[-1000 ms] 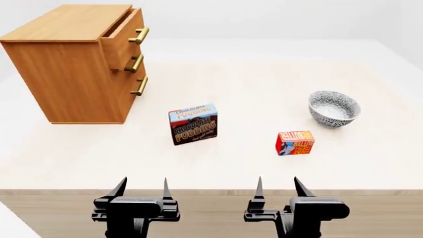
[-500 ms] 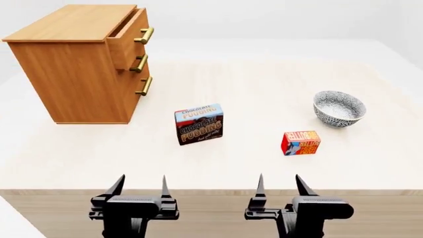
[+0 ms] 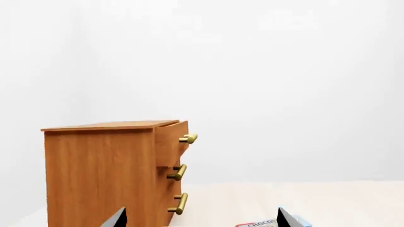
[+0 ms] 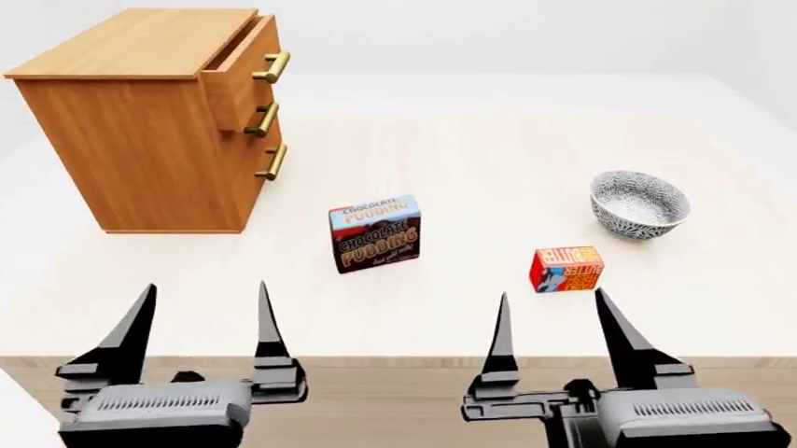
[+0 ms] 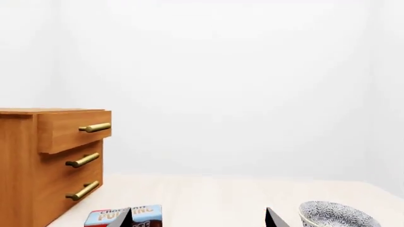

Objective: Put the butter at the back in the top drawer of the cabinet and close it.

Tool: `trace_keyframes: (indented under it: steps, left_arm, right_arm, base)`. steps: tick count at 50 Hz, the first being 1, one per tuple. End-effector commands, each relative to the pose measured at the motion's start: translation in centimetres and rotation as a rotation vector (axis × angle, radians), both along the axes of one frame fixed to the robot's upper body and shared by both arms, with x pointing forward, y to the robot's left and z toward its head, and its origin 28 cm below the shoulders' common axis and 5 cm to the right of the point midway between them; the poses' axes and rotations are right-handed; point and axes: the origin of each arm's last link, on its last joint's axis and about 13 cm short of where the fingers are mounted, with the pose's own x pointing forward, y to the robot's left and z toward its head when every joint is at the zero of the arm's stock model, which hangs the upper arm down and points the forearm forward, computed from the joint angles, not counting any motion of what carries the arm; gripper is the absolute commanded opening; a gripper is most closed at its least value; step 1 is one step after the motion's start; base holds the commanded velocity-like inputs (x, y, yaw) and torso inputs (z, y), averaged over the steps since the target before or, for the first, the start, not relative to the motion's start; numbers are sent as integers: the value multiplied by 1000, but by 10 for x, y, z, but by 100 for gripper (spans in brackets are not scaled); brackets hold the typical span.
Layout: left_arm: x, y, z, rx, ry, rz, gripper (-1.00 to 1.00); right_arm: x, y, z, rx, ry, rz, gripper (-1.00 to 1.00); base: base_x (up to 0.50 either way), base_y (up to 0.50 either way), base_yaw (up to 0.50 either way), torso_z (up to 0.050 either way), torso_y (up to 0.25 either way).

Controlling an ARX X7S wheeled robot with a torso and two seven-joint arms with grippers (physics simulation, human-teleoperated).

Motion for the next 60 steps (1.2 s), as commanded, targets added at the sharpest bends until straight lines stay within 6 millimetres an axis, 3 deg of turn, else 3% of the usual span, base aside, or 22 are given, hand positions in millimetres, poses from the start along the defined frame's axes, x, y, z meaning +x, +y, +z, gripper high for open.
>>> trace_keyframes:
  steps: [1,8,56,60]
  left_arm:
    - [-27,1,25,47,-130,43,100]
    - [-31,1,24,49,-120,-32,100]
    - [-32,-2,21,73,-116,-79,100]
    - [-32,-2,21,74,-113,-81,100]
  right_arm:
    - [-26,3,21,-19,-80,-2,100]
    - [-28,3,21,-20,-75,20,100]
    - [-31,6,23,-11,-76,47,100]
    - [-31,5,23,-4,-84,46,100]
  base:
    - [0,0,0,0,0]
    - [19,0,0,0,0]
    - [500,0,0,0,0]
    - [0,0,0,0,0]
